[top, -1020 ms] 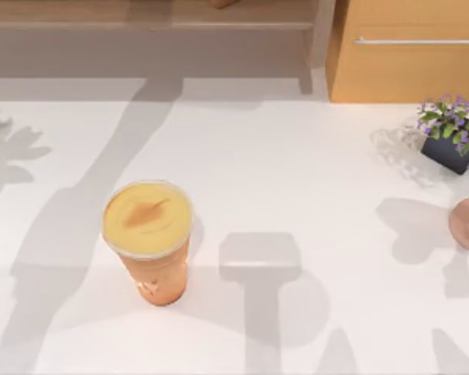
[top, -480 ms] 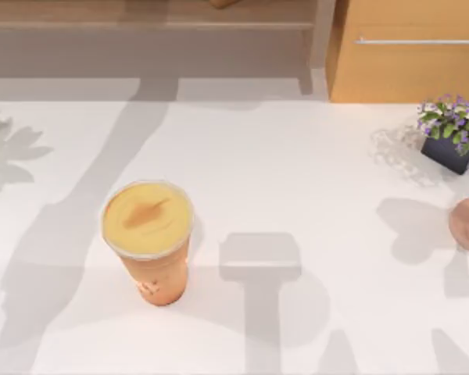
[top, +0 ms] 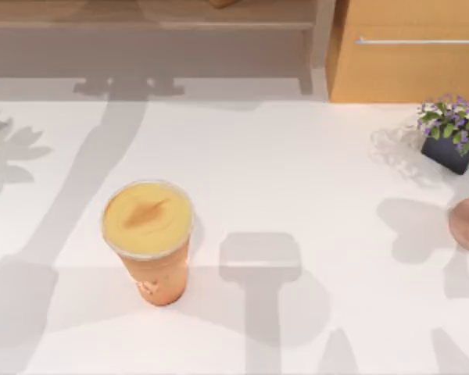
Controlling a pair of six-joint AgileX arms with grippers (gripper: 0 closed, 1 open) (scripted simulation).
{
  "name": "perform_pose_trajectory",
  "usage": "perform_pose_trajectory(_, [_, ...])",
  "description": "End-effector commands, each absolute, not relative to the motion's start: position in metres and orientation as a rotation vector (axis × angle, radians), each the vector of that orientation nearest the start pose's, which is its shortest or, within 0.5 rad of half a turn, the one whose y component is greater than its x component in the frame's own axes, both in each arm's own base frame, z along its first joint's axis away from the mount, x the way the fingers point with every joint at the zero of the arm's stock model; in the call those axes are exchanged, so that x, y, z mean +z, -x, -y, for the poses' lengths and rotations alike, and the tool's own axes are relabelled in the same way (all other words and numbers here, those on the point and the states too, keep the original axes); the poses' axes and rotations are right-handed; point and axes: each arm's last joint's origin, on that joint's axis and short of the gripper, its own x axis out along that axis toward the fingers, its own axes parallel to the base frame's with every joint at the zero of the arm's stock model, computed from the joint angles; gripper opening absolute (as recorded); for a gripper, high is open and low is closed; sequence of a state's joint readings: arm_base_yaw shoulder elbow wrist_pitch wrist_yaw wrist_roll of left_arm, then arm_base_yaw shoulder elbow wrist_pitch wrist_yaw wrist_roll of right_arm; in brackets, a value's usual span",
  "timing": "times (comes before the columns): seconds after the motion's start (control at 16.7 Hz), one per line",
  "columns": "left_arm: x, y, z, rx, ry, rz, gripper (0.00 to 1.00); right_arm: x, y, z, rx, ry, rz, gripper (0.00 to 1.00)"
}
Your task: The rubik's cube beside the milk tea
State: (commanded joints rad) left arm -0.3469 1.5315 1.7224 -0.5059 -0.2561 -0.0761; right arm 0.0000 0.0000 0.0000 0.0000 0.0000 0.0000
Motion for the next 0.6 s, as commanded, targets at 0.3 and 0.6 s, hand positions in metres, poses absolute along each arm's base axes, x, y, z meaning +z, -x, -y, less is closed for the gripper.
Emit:
perform_pose_trajectory(0.3, [0.3, -0.31, 0.062, -0.04, -0.069, -0.992, 0.0, 0.16, -0.106, 0.001, 0.0, 0.0, 0.0, 1.0])
perform_pose_trajectory(0.6, [0.203, -0.283, 0.035, -0.016, -0.011, -1.509, 0.0, 0.16, -0.106, 0.001, 0.0, 0.0, 0.0, 1.0])
